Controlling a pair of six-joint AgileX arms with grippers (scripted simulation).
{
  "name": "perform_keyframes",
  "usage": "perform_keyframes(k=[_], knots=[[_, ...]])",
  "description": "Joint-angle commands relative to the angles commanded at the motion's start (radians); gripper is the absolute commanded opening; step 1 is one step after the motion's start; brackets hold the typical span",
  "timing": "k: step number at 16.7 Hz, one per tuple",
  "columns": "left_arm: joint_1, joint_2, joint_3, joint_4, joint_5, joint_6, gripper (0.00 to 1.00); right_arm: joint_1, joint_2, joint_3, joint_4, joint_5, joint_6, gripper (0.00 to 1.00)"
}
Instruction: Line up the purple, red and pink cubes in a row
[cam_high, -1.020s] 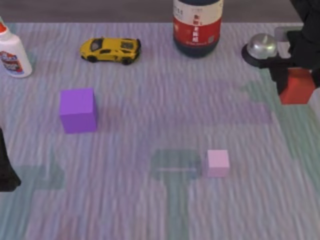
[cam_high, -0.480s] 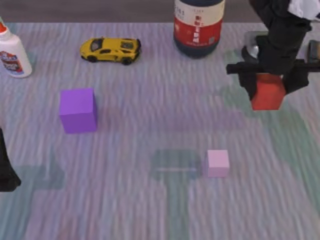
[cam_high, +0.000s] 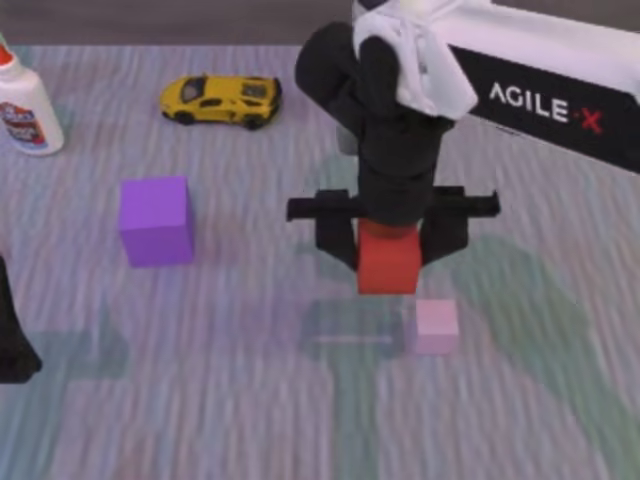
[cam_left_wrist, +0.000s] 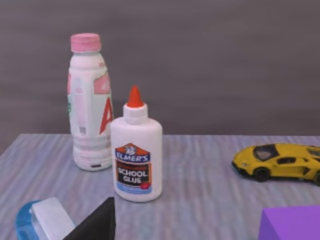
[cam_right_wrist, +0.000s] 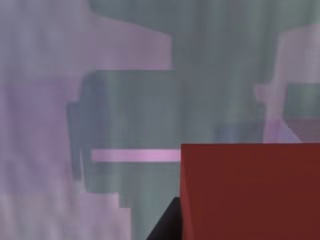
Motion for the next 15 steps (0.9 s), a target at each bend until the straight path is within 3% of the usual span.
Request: perform_keyframes(k=[3, 9, 15], knots=[[0.0, 0.0, 0.0, 0.0, 0.0, 0.0, 1.0, 0.065, -0.019, -0.013, 0.002, 0.002, 0.065, 0.0], [0.0, 0.0, 0.0, 0.0, 0.0, 0.0, 1.0, 0.063, -0.012, -0.025, 0.02, 0.001, 0.068, 0.0], [0.0, 0.0, 0.0, 0.0, 0.0, 0.0, 1.0, 0.068, 0.034, -0.173, 0.22, 0.002, 0.068, 0.0]])
